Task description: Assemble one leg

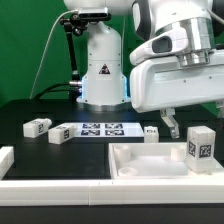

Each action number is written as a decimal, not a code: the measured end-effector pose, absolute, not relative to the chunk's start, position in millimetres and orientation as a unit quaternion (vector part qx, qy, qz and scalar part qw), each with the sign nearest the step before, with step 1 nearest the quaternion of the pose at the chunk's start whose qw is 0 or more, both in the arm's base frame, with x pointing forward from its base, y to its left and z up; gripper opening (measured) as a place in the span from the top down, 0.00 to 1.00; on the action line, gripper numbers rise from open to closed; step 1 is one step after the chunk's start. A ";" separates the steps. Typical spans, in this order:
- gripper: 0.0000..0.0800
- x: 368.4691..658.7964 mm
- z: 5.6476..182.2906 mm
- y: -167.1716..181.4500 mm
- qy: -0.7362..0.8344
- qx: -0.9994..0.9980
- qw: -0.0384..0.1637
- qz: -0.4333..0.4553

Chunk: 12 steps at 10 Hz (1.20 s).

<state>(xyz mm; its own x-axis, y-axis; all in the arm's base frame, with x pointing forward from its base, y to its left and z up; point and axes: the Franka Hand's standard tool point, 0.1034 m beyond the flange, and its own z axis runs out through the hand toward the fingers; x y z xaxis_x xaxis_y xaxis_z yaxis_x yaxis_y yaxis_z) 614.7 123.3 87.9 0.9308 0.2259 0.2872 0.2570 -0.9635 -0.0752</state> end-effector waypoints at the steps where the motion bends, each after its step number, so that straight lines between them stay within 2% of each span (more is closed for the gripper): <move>1: 0.19 616.4 85.4 124.0 -0.124 -0.986 0.058 -0.098; 3: 0.19 613.5 84.9 124.4 -0.128 -0.990 0.065 -0.010; 4: 0.19 620.8 84.1 124.0 -0.129 -0.989 0.067 0.003; 8: 0.19 629.9 84.3 118.5 -0.128 -0.989 0.066 -0.017; 9: 0.31 629.8 84.2 118.4 -0.128 -0.989 0.066 -0.017; 10: 0.31 629.8 84.2 118.6 -0.122 -0.990 0.066 -0.017; 11: 0.53 629.8 84.2 118.7 -0.114 -0.991 0.066 -0.016; 12: 0.63 630.1 84.3 118.1 -0.114 -0.991 0.066 -0.017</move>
Offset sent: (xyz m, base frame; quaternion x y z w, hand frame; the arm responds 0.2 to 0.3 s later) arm 0.0153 -0.0109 -0.0075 -0.0030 -0.1457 -0.0256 0.9890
